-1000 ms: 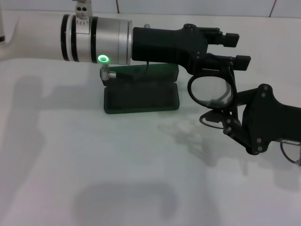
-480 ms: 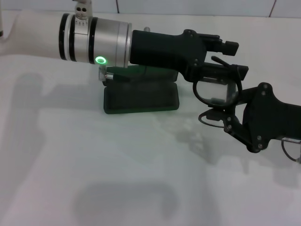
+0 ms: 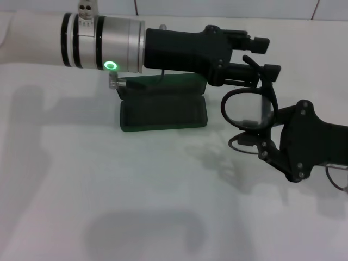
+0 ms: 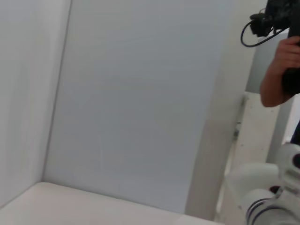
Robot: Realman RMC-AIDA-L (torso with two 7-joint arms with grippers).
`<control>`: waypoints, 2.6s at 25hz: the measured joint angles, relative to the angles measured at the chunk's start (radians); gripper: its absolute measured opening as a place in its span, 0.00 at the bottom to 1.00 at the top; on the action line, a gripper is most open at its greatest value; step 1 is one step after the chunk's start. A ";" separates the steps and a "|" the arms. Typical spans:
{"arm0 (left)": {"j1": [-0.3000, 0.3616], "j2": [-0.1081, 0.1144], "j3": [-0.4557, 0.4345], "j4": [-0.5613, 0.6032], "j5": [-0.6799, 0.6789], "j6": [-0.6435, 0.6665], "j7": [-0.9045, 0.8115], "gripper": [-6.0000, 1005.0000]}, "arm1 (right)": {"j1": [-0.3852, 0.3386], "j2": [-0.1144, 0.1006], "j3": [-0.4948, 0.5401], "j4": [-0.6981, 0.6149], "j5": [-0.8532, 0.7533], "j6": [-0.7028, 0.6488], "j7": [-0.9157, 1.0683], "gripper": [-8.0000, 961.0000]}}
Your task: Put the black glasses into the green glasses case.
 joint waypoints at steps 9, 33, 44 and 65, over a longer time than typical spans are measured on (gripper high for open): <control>-0.002 -0.017 0.002 -0.011 0.036 0.006 0.099 0.71 | 0.006 -0.005 -0.001 -0.012 -0.009 -0.088 0.073 0.13; -0.031 -0.027 0.002 -0.010 0.054 0.034 0.141 0.71 | 0.023 0.005 -0.008 0.005 -0.024 -0.048 0.112 0.13; 0.082 -0.026 -0.001 -0.061 -0.312 -0.045 0.160 0.71 | 0.007 0.009 -0.017 -0.010 -0.043 0.117 0.017 0.13; 0.229 0.013 0.000 -0.064 -0.601 -0.134 0.073 0.71 | 0.002 0.015 -0.915 -0.588 0.109 1.377 -0.007 0.13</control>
